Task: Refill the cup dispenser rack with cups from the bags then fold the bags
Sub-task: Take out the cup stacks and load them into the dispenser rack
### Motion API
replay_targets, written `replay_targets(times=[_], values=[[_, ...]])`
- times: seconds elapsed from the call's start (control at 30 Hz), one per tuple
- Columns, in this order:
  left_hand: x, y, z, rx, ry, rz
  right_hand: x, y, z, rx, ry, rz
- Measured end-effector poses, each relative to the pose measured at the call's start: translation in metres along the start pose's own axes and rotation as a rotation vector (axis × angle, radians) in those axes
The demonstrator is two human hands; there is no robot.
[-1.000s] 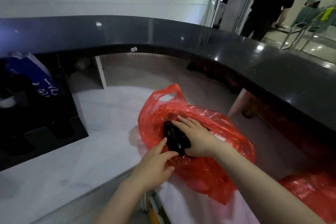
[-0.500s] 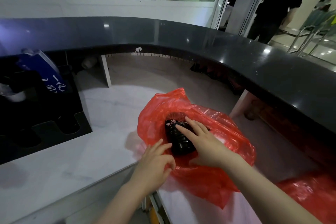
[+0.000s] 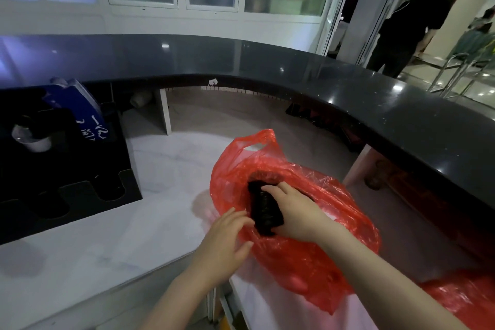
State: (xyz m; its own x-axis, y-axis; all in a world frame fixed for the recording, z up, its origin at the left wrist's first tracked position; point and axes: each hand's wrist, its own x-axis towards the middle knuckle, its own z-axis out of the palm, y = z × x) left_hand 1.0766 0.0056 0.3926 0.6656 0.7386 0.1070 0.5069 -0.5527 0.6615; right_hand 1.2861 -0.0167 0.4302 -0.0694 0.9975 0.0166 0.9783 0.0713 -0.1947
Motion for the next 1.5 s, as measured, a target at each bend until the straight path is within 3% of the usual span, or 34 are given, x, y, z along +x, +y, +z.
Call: replay_targets(times=[0.13, 0.23, 0.33, 0.67, 0.9, 1.07, 1.17, 1.23, 1.3, 1.5], values=[[0.003, 0.004, -0.008, -0.272, 0.135, -0.113, -0.006, -0.010, -0.022, 0.404, 0.050, 0.054], [0.006, 0.007, -0.016, -0.528, 0.108, -0.168, -0.011, -0.022, -0.032, 0.680, 0.079, 0.078], [0.008, 0.009, -0.023, -0.631, 0.108, -0.154, -0.015, -0.032, -0.036, 0.894, 0.056, 0.104], [0.006, 0.011, -0.036, -0.812, 0.141, -0.197, -0.015, -0.041, -0.029, 1.159, 0.049, 0.121], [0.003, 0.012, -0.041, -0.831, 0.145, -0.167, -0.010, -0.038, -0.017, 1.051, 0.066, 0.073], [0.005, 0.003, -0.037, -0.767, 0.235, -0.270, -0.004, -0.033, -0.010, 0.913, 0.131, 0.106], [0.004, -0.008, -0.038, -0.758, 0.317, -0.347, 0.002, -0.010, -0.011, 0.452, 0.240, 0.205], [0.004, -0.015, -0.040, -0.771, 0.381, -0.390, 0.006, 0.003, -0.007, 0.149, 0.164, 0.221], [0.004, -0.020, -0.042, -0.779, 0.427, -0.419, 0.010, 0.007, 0.002, 0.007, 0.068, 0.190], [0.006, -0.030, -0.042, -0.754, 0.454, -0.474, 0.034, 0.014, 0.027, -0.418, 0.017, -0.019]])
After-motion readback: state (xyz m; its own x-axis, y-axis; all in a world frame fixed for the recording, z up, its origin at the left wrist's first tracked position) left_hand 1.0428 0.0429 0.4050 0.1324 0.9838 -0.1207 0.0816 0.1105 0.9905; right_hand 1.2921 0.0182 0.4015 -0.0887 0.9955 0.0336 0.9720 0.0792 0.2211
